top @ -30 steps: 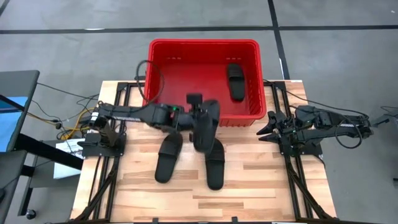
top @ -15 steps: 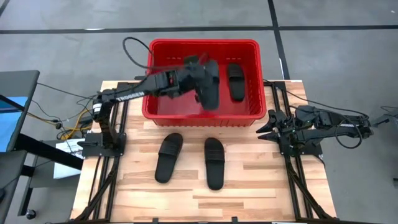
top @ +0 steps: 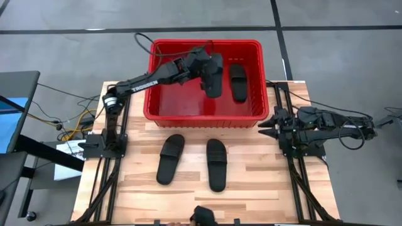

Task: Pick and place slides into bin
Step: Put the black slide into the red container

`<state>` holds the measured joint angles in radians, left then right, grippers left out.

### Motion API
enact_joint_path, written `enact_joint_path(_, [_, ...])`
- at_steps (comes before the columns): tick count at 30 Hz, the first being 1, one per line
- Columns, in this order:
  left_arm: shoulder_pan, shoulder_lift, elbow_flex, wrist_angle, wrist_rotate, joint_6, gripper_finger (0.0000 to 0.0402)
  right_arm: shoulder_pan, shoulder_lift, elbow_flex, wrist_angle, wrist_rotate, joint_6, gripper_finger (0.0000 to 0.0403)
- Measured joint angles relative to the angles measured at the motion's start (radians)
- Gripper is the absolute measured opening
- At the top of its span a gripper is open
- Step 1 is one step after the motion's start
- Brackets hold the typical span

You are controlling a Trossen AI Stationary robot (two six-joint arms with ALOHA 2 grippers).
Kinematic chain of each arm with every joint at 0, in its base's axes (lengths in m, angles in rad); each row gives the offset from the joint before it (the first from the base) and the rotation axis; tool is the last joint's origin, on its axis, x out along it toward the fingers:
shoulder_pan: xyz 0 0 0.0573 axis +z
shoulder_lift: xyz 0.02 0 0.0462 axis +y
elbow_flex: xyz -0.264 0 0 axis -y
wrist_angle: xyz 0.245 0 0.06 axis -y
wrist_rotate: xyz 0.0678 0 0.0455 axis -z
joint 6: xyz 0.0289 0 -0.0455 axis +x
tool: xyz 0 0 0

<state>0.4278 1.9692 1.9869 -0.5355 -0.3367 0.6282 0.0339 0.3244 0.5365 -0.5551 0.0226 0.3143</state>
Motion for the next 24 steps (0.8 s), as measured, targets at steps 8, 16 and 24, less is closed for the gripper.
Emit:
enact_joint_path(8, [0.009, 0.083, 0.001, 0.125, 0.003, 0.066, 0.0001, -0.047, 0.000, 0.000, -0.024, 0.009, 0.027, 0.0127])
enact_joint_path(16, [0.018, 0.113, 0.000, 0.196, -0.039, 0.111, 0.0001, -0.103, 0.000, 0.000, -0.024, 0.006, 0.028, 0.0127])
enact_joint_path(24, [0.027, 0.113, 0.000, 0.233, -0.060, 0.112, 0.0001, -0.122, 0.000, 0.000, -0.037, 0.005, 0.051, 0.0127])
